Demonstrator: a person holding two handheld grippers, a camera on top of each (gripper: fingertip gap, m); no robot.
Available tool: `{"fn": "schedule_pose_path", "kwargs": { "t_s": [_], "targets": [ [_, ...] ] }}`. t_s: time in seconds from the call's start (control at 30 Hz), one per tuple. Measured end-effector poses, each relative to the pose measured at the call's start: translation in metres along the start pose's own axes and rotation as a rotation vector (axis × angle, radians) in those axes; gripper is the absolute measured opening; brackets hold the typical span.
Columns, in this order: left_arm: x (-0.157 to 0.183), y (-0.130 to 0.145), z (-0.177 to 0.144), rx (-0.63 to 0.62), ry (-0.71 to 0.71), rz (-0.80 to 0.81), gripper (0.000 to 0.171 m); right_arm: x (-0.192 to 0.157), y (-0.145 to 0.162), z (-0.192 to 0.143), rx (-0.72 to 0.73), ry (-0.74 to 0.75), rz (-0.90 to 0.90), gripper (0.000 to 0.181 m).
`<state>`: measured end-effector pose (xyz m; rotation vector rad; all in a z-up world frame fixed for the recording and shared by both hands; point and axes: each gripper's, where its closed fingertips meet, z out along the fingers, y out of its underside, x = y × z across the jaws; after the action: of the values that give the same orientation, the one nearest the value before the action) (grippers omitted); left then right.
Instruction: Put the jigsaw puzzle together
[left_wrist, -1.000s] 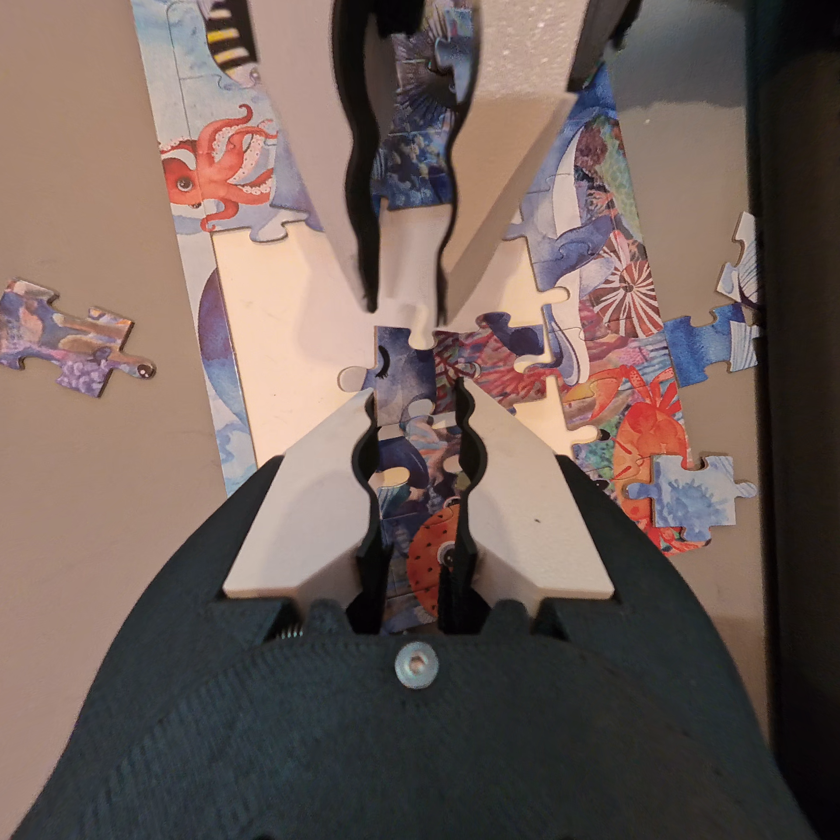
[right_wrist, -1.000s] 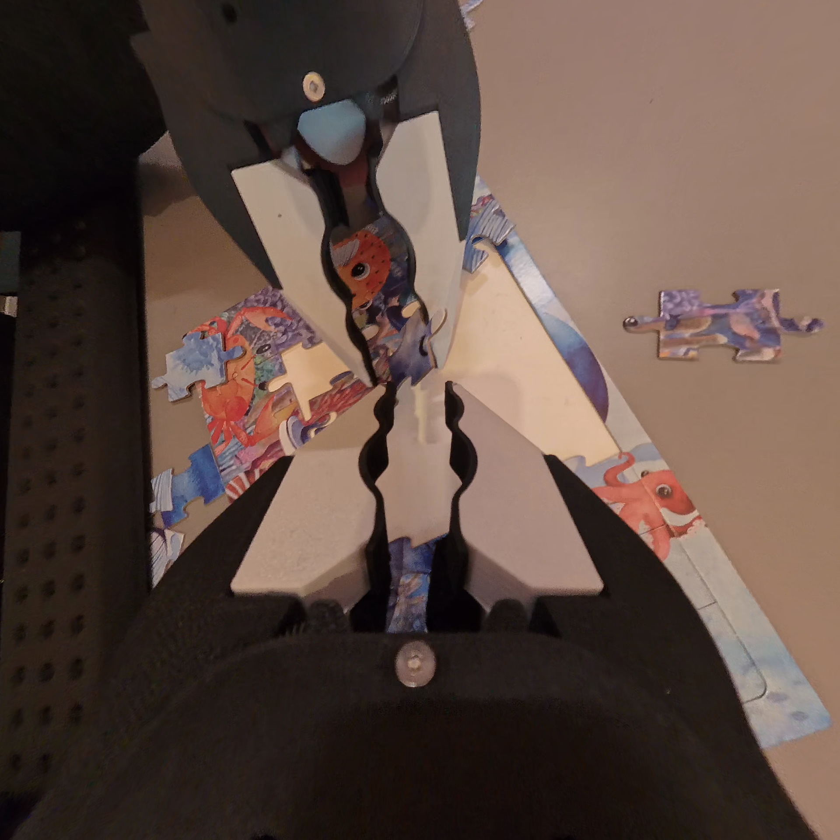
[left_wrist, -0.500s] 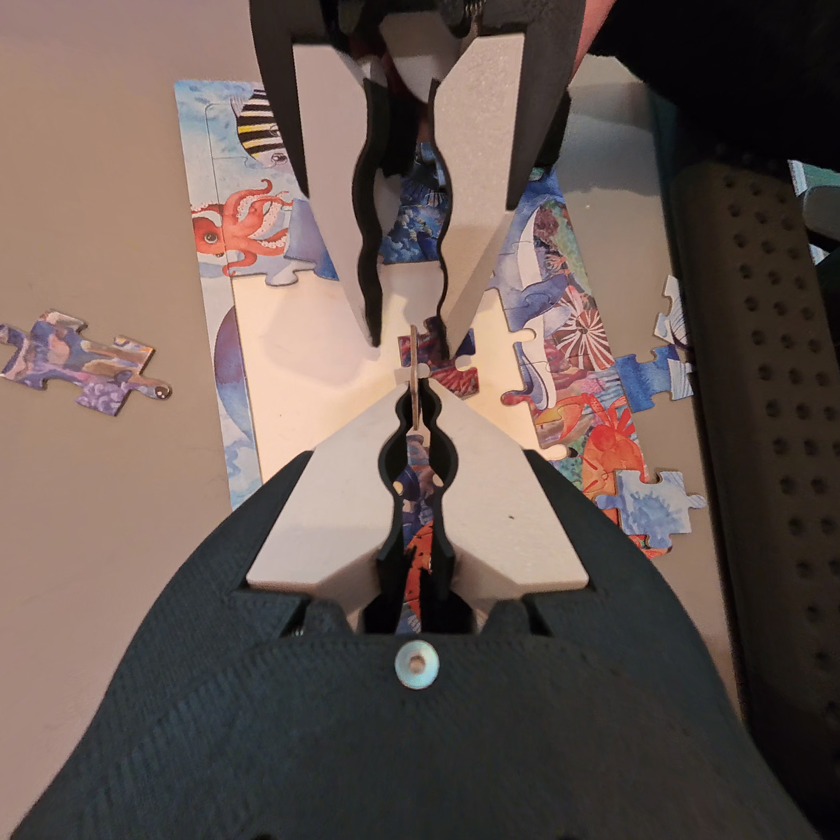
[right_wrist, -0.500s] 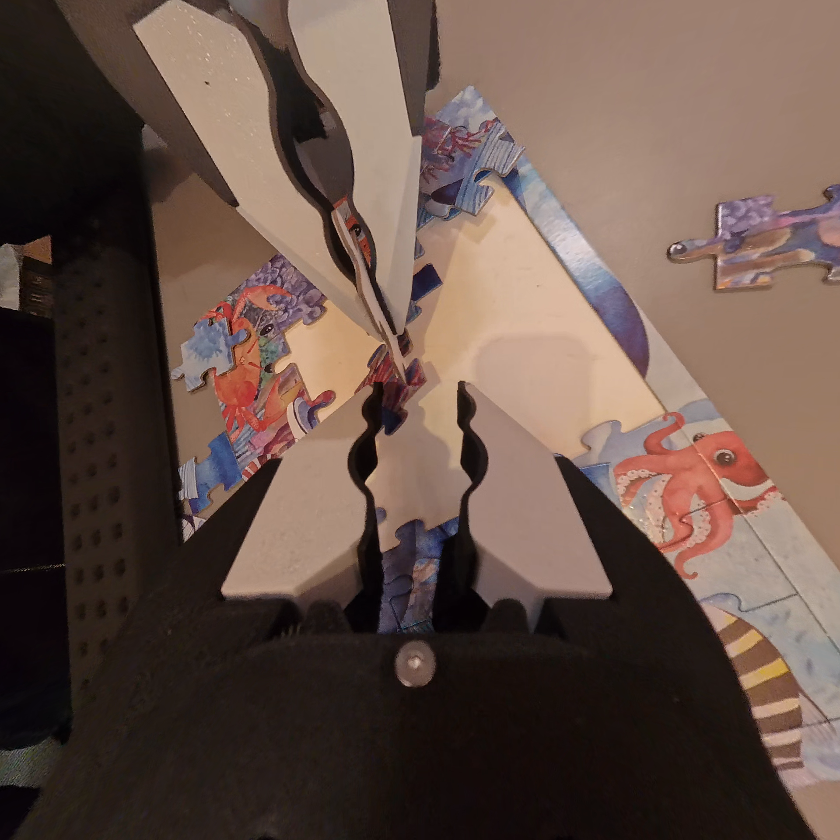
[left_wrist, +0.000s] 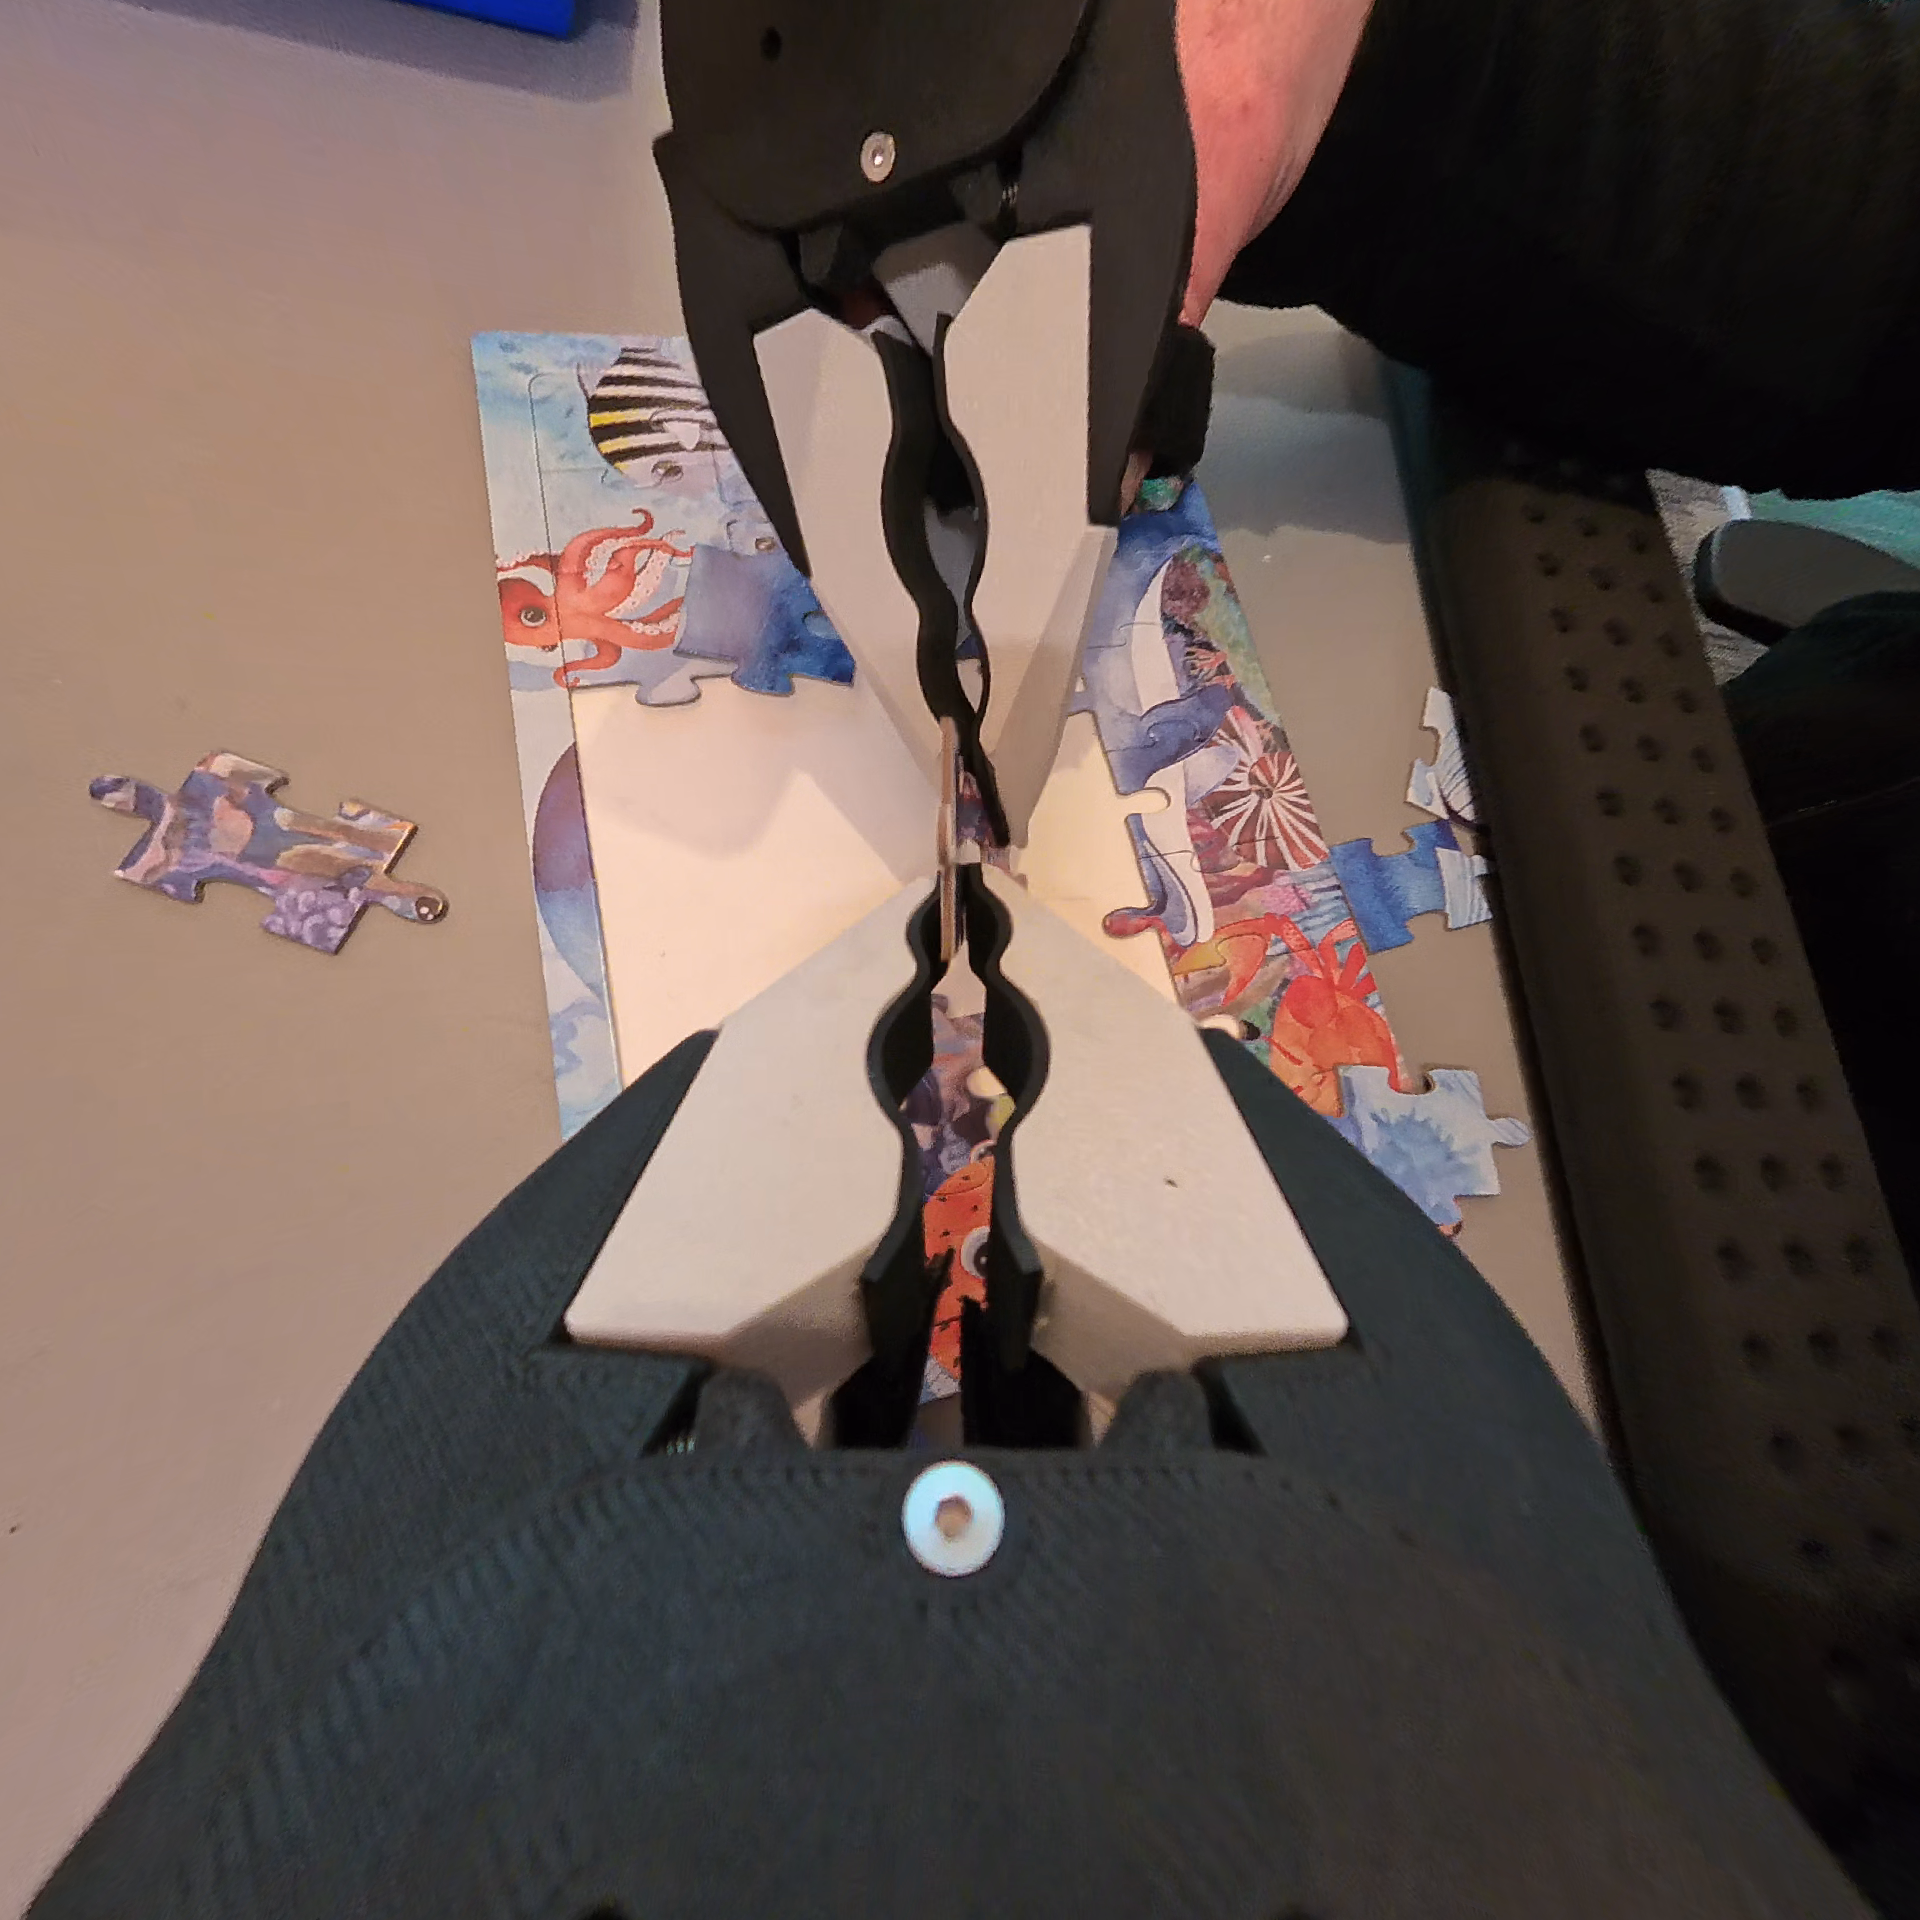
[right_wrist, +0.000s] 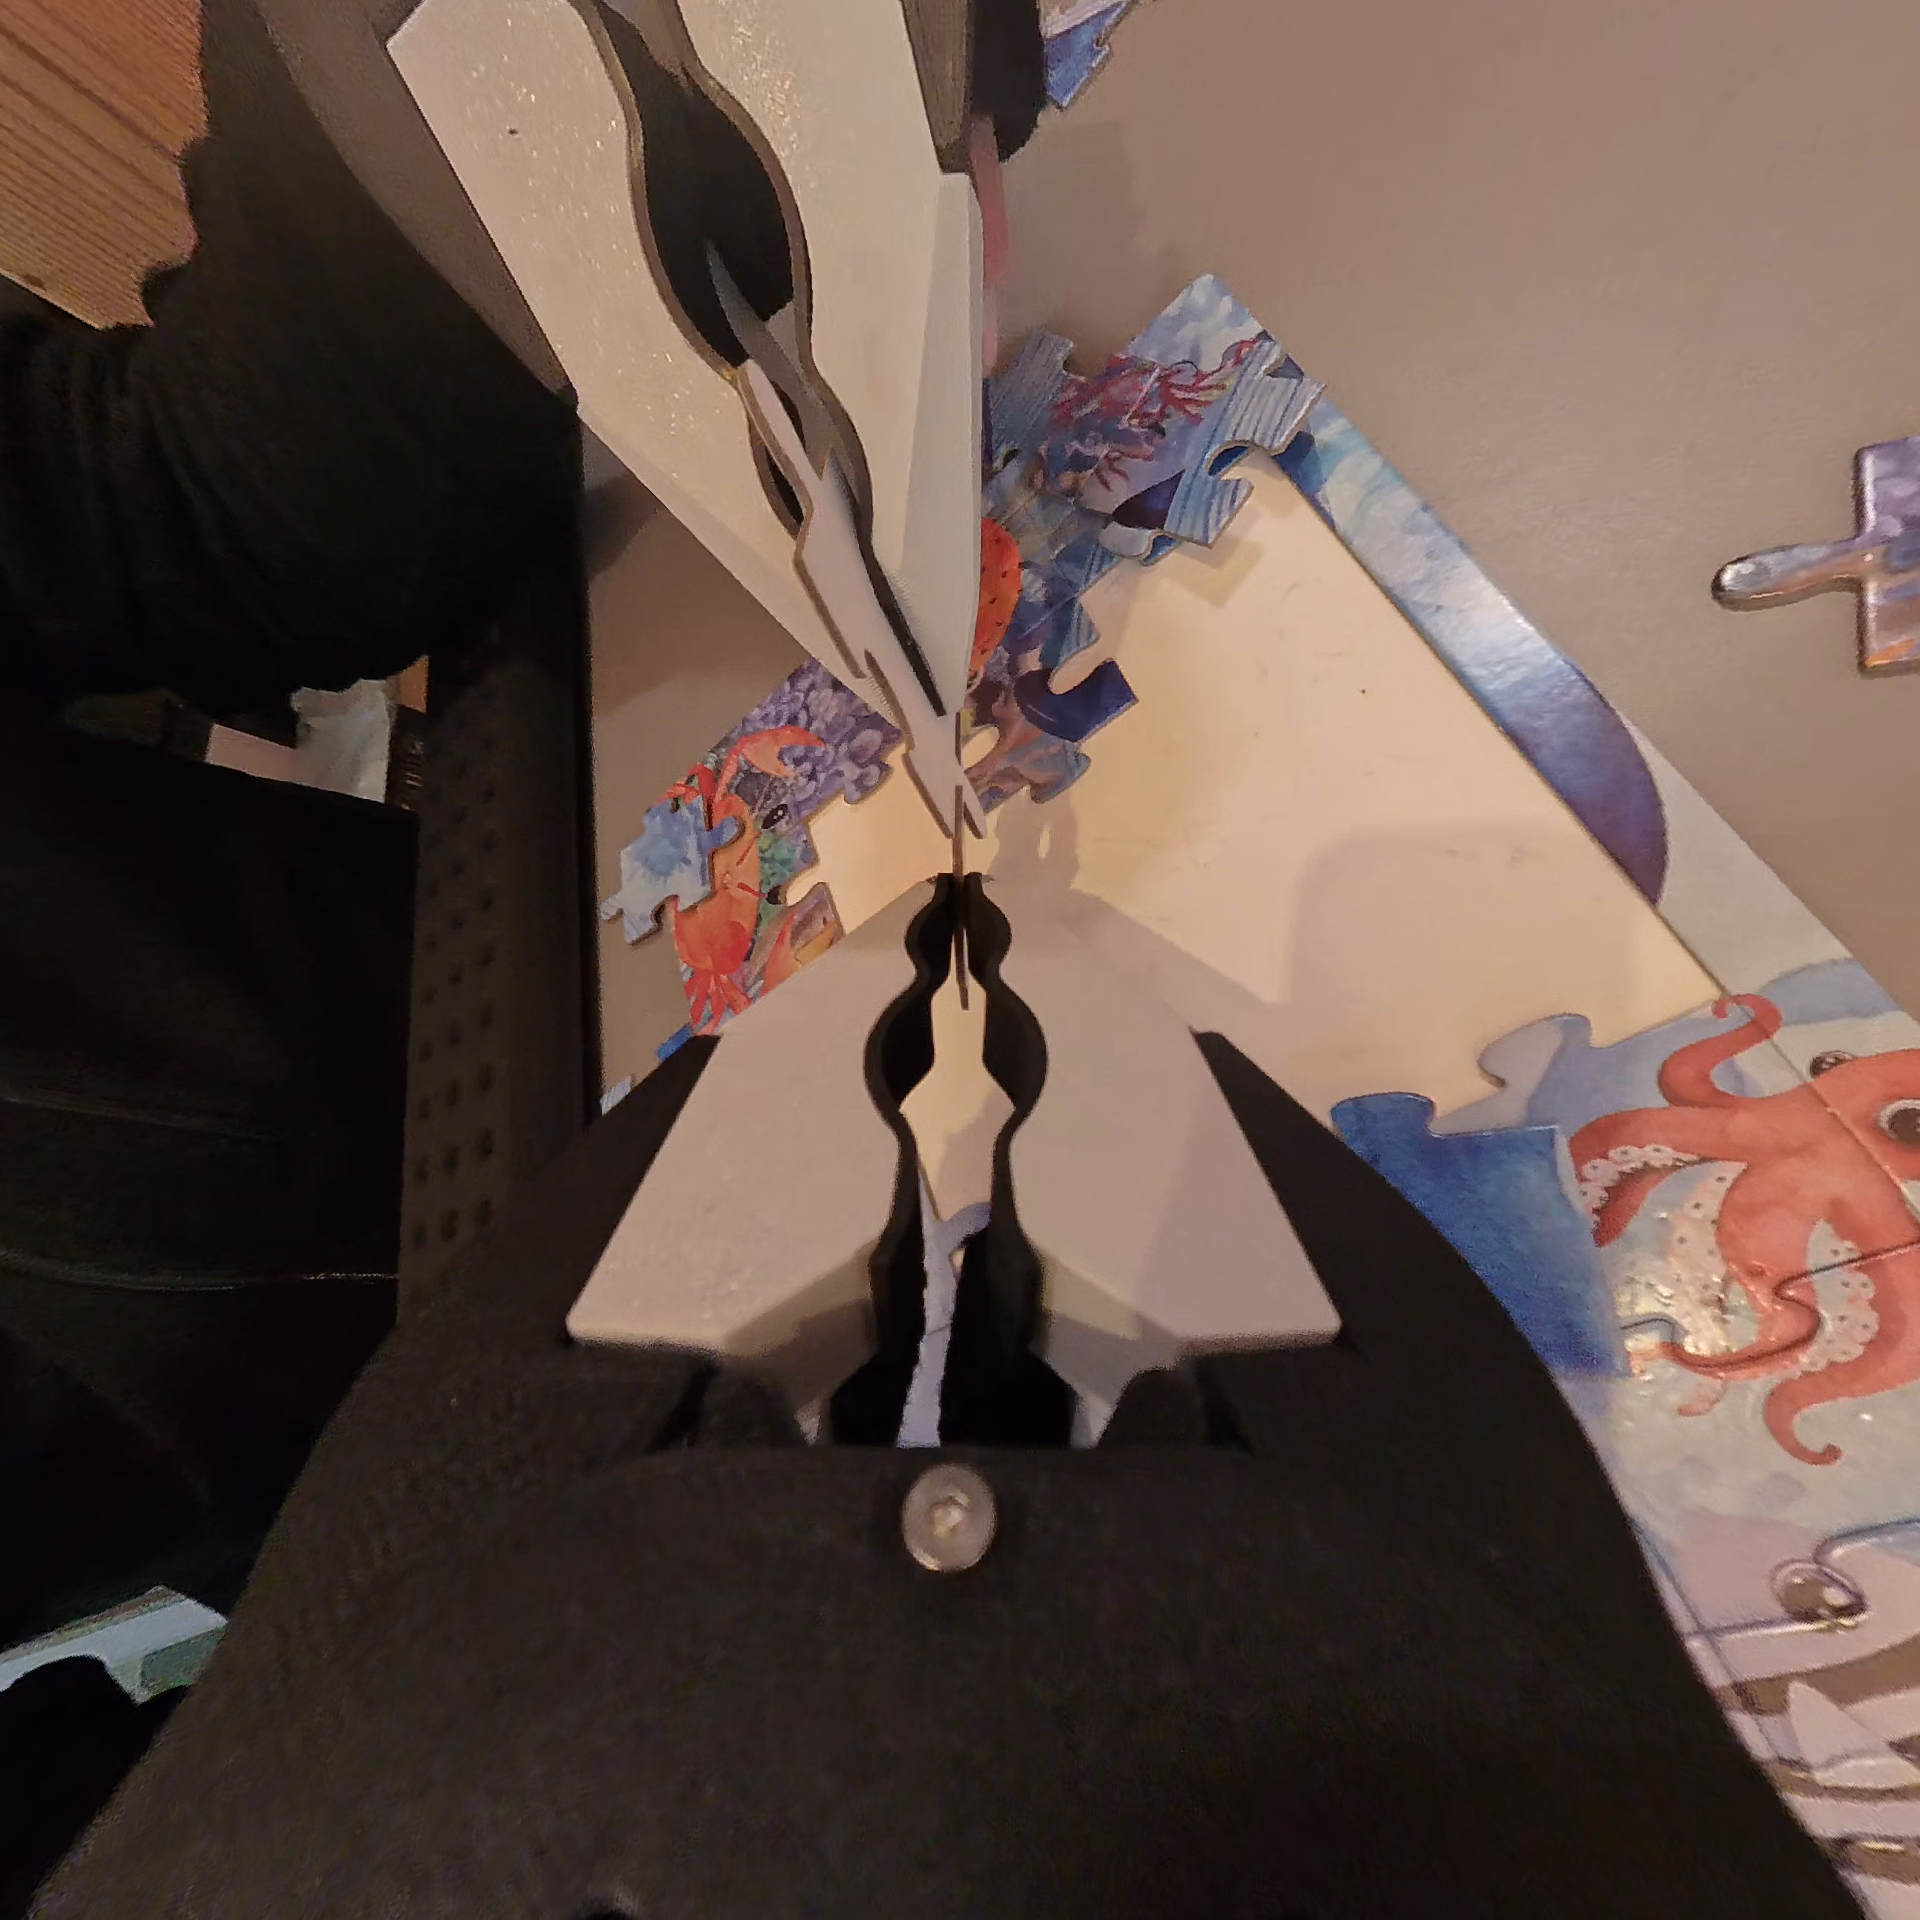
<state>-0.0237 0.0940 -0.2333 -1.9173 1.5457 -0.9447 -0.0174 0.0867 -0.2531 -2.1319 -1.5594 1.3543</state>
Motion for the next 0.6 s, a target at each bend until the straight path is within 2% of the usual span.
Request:
{"fn": "schedule_pose_path", "kwargs": {
  "t_s": [0.2,0.4,0.47,0.6],
  "targets": [
    [0.007,-0.014,-0.011,0.106,0.061,-0.007,0.0,-0.013,-0.007,-0.004,0.05,-0.086,0.001,0.0],
    [-0.007,-0.034,-0.024,0.309,0.118,-0.182,0.0,-0.01,-0.027,-0.018,0.15,0.035,-0.096,0.0],
    [-0.014,-0.038,-0.026,0.344,0.103,-0.23,0.0,-0.006,-0.032,-0.025,0.179,0.09,-0.104,0.0],
    [-0.026,-0.044,-0.031,0.381,0.04,-0.249,0.0,0.009,-0.031,-0.027,0.143,0.227,-0.123,0.0]
  ]
}}
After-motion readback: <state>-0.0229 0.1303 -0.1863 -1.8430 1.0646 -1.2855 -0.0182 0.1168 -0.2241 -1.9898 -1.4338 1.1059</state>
